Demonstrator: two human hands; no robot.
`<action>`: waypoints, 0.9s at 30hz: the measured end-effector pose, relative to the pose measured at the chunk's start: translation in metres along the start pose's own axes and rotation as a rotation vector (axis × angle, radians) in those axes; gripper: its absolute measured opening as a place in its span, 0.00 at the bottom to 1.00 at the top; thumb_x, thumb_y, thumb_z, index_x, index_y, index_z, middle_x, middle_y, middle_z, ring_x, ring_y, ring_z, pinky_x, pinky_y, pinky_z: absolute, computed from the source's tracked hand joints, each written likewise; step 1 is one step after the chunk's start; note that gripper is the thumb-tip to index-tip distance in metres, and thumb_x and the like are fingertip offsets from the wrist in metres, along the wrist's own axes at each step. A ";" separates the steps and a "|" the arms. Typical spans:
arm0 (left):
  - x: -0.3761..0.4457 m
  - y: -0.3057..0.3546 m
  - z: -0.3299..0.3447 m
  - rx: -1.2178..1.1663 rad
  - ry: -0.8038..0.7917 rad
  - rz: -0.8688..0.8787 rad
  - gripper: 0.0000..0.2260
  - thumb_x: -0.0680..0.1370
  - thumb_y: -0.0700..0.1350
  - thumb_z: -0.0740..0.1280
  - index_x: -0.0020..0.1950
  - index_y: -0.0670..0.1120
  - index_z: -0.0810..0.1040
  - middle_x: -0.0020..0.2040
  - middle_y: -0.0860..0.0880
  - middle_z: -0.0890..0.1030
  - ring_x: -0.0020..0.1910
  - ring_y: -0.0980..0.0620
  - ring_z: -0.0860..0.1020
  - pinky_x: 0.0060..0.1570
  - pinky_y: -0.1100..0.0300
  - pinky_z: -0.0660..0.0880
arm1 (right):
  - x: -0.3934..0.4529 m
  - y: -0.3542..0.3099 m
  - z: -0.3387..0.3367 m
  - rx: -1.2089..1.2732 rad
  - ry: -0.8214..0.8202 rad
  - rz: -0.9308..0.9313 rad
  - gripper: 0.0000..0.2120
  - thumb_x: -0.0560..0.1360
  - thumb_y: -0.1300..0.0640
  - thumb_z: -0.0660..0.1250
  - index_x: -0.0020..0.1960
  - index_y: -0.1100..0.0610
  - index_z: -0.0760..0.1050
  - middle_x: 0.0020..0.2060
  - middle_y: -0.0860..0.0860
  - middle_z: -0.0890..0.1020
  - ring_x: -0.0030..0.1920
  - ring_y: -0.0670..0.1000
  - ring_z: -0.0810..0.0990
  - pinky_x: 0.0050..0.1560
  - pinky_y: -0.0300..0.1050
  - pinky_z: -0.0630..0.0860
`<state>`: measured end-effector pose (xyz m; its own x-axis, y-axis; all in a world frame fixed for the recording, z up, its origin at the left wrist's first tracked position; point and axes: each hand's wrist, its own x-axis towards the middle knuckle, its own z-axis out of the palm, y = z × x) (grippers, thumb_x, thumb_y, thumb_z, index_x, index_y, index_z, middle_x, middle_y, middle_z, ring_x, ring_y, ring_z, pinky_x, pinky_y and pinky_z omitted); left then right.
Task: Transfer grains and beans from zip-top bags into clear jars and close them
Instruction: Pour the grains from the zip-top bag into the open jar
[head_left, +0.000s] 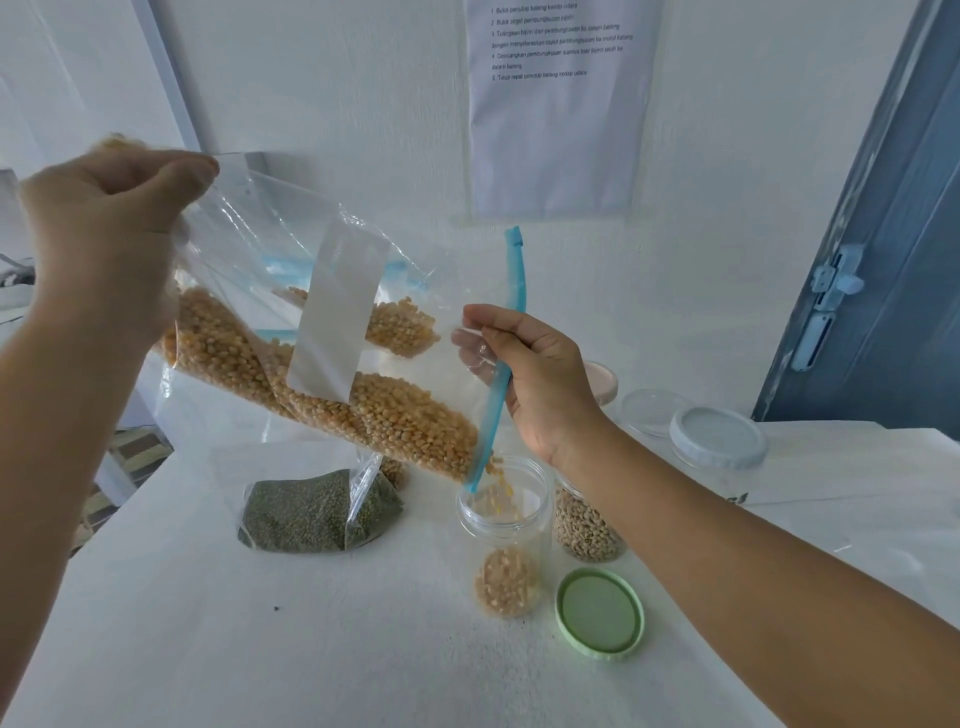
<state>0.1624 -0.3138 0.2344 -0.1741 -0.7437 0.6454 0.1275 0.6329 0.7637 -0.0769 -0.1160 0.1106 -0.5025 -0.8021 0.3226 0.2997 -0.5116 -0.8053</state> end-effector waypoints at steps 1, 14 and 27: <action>-0.001 0.001 0.000 0.013 0.006 0.011 0.21 0.69 0.64 0.79 0.46 0.48 0.84 0.39 0.52 0.80 0.41 0.47 0.75 0.49 0.45 0.76 | 0.000 0.000 0.000 0.000 0.000 0.000 0.14 0.83 0.71 0.61 0.53 0.61 0.85 0.47 0.54 0.87 0.53 0.55 0.87 0.58 0.46 0.83; 0.007 0.015 0.012 -0.111 0.058 0.017 0.05 0.69 0.51 0.81 0.41 0.54 0.88 0.41 0.50 0.80 0.34 0.54 0.72 0.42 0.52 0.68 | 0.004 -0.004 0.002 0.028 0.009 -0.023 0.14 0.83 0.71 0.61 0.53 0.62 0.85 0.48 0.55 0.86 0.53 0.56 0.86 0.56 0.45 0.83; 0.002 0.017 0.014 -0.089 0.040 0.009 0.07 0.70 0.52 0.81 0.44 0.52 0.88 0.40 0.50 0.77 0.34 0.54 0.72 0.40 0.56 0.69 | 0.001 -0.003 0.001 0.016 0.012 -0.019 0.14 0.83 0.71 0.62 0.52 0.60 0.85 0.48 0.54 0.87 0.54 0.57 0.86 0.58 0.46 0.82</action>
<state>0.1507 -0.3011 0.2483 -0.1334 -0.7469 0.6514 0.2156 0.6196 0.7547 -0.0773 -0.1155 0.1138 -0.5180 -0.7884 0.3317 0.3030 -0.5318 -0.7908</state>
